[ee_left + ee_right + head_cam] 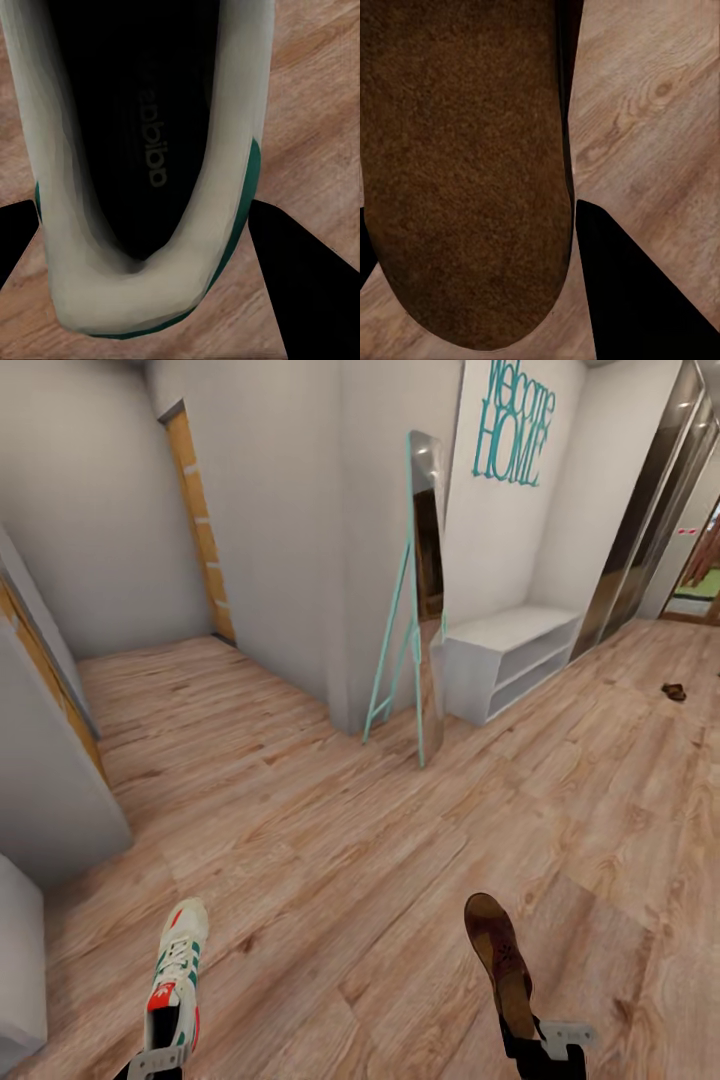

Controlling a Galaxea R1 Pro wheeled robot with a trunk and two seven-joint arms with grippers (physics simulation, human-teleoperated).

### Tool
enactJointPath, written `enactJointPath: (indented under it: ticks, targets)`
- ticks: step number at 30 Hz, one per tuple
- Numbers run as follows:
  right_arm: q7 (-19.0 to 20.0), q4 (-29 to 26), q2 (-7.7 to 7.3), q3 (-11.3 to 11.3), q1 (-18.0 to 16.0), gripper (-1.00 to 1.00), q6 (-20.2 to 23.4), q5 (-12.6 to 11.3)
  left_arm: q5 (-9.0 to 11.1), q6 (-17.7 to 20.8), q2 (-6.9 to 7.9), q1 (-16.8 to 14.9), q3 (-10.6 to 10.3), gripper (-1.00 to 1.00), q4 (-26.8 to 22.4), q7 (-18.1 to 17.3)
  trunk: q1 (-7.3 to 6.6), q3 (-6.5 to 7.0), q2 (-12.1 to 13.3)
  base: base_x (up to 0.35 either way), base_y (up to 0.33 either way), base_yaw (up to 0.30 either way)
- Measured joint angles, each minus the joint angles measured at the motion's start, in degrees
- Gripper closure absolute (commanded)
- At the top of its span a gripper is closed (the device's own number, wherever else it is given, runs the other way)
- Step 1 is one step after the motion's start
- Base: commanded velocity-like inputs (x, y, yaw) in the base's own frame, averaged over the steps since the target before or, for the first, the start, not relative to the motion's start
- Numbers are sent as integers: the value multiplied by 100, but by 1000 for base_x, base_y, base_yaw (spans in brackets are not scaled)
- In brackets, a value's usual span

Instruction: Pick up the two gym shoes and the two sandals from the corridor floor and place them onto the hallstand (shoe rack) in the corridor, making sure they are on the rack and not on the floor. Arrange them so the two gym shoes are next to each other and the two sandals are next to each other.

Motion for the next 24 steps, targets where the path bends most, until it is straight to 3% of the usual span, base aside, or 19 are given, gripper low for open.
enactJointPath:
  ticks: [24]
  targets:
    - [0, 9, 0, 0, 4, 100, 2, 0, -7, 0, 2, 0, 1, 100, 2, 0, 0, 0, 0, 0, 0, 279]
